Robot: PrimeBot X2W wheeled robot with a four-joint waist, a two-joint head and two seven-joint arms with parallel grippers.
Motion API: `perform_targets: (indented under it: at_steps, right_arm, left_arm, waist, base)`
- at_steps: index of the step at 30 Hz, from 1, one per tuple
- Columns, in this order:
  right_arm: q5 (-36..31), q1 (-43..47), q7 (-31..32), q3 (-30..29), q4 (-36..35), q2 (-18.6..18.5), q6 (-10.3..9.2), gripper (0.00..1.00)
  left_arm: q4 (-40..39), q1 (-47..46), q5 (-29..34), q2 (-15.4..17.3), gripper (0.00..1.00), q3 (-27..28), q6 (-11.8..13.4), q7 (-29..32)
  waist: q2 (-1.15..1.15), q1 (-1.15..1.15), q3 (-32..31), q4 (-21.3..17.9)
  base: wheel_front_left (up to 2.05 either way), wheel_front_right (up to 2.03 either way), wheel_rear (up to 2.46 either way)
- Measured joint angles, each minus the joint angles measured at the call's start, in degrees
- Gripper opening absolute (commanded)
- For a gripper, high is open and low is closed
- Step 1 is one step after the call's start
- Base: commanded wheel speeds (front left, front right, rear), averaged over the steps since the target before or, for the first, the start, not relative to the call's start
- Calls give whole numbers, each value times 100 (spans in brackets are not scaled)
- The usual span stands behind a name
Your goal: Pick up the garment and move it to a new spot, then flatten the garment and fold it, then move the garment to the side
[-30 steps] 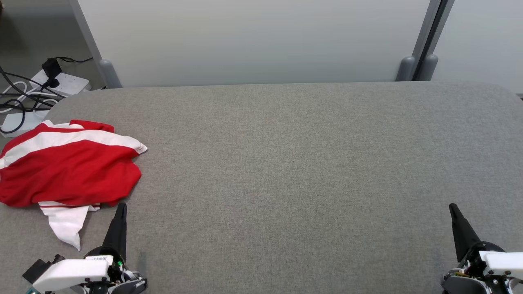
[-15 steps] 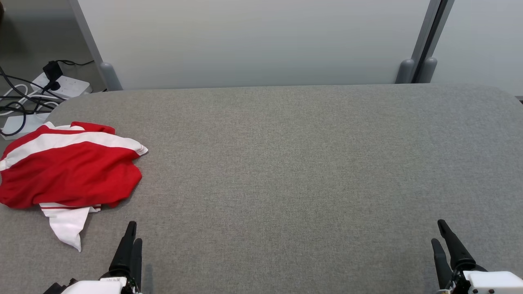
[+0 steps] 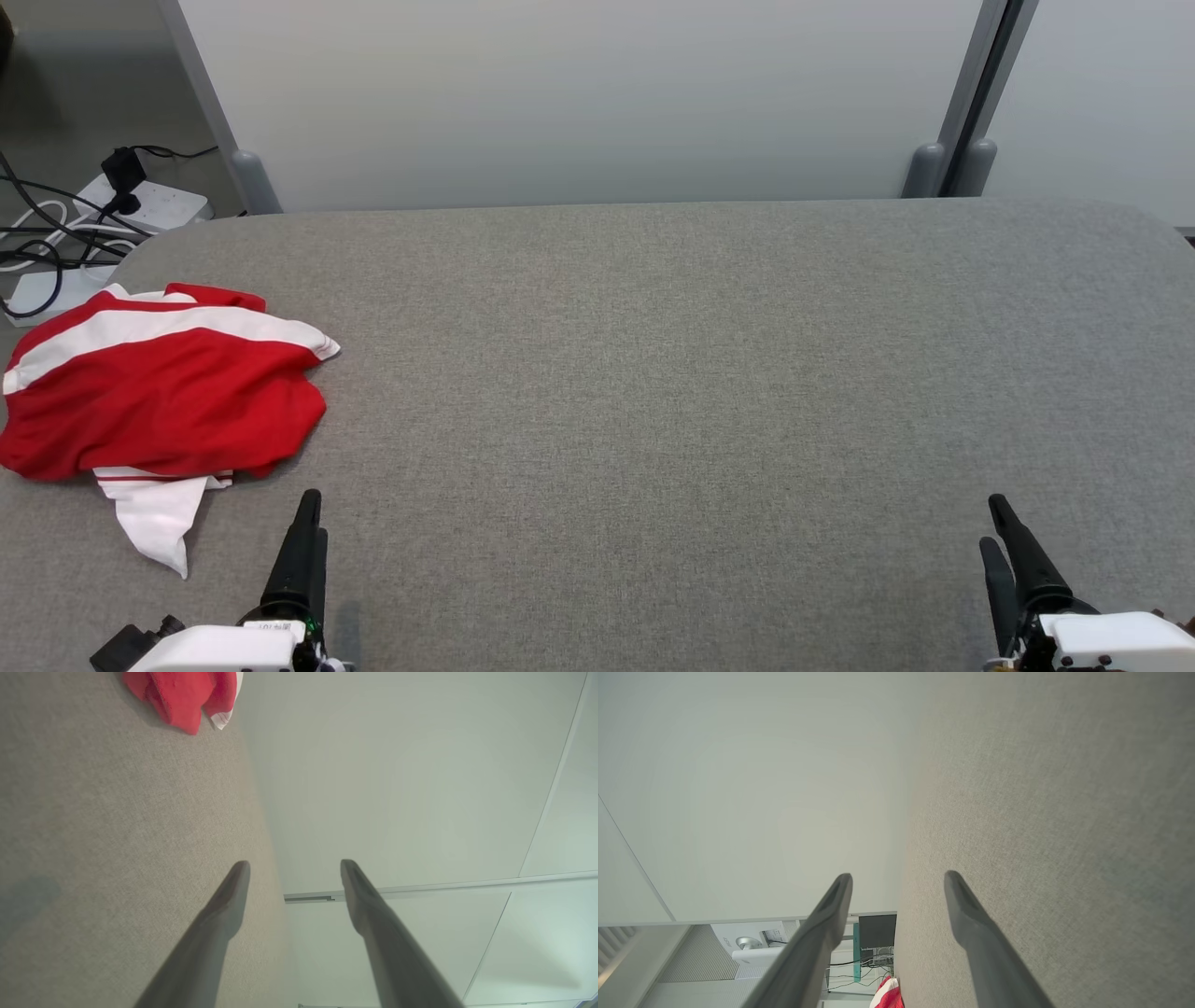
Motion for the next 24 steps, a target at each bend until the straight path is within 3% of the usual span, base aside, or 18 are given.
perform_targets:
  at_steps: [8, 24]
  right_arm:
    - [-539, -20, -146, 105, 4, -20, 0, 100]
    - [-2468, -59, -387, 263, -165, -14, 1, 100]
  left_arm:
    - [-66, -22, 832, 24, 100, 22, -1, -135]
    - [-397, -22, 2639, -31, 100, -65, 12, -388]
  waist:
    - [0, 0, -23, 7]
    - [0, -1, -52, 25]
  base:
    - [0, 0, 0]
    - [0, 0, 0]
